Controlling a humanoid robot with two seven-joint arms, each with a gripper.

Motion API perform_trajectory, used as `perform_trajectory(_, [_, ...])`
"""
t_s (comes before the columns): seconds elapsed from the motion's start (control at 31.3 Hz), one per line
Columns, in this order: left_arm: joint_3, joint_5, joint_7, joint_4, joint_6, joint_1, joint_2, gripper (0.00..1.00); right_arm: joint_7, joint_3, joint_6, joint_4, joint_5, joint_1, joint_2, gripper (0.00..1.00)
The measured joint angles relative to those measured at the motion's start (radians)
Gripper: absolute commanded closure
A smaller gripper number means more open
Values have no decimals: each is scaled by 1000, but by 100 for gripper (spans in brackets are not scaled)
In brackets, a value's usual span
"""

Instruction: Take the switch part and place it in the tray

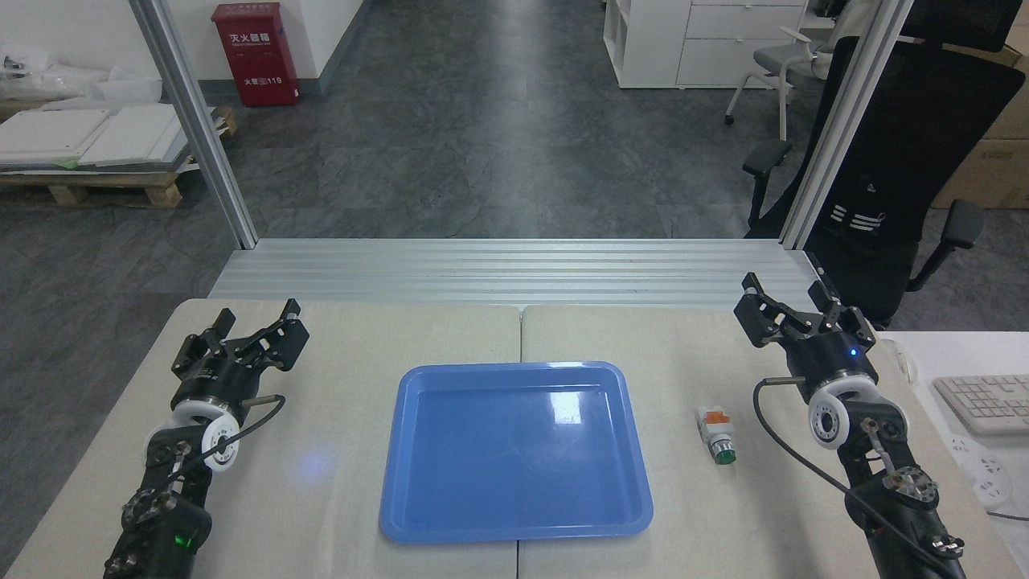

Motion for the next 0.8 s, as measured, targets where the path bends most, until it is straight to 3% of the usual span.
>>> perform_trajectory(0.8, [0, 0, 0, 1, -3, 0, 0, 0, 9, 4, 13, 1, -2, -6, -10, 1])
